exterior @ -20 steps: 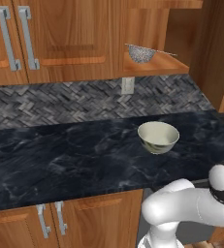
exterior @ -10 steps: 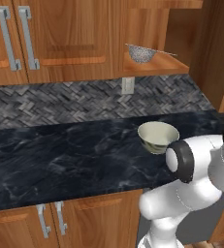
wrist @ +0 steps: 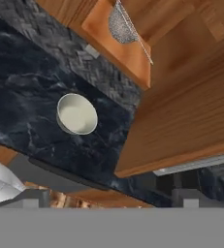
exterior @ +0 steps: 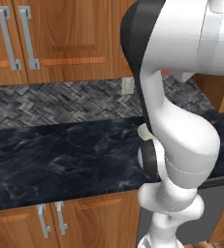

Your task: Open the cabinet and setup a tea strainer by placing it in the bowl upright.

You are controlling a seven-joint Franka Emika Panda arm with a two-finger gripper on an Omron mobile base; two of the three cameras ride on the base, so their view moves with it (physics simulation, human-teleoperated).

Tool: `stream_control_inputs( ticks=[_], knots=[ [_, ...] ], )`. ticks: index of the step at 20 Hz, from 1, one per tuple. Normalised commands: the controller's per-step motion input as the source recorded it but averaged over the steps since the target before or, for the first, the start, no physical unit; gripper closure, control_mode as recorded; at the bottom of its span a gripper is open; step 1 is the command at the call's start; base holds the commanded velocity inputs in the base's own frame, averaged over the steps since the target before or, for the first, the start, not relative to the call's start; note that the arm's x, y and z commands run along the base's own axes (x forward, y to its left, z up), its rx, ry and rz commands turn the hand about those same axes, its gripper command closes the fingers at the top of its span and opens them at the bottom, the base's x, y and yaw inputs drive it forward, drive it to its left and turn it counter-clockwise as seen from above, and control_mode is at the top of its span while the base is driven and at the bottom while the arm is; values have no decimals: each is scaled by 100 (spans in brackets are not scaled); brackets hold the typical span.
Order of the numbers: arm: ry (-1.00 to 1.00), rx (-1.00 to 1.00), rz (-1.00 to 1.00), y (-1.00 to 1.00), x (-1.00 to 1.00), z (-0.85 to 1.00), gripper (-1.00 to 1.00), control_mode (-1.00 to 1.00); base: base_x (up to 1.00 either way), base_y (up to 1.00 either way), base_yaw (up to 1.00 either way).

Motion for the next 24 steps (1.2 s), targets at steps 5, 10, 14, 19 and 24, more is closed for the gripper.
stream_control_inputs(
  ticks=[5,10,14,19,24],
  knots=[
    [49,-16,-16,9,0,-6,-100,-100,0,0,0],
    [55,-2,-12,-1,3,-20,-100,-100,0,0,0],
    [16,-2,-3,-11,0,-27,-100,-100,0,0,0],
    [11,-14,-5,-58,24,-58,-100,-100,0,0,0],
    [25,-25,-1,-56,90,-31,-100,-100,0,0,0]
  ],
)
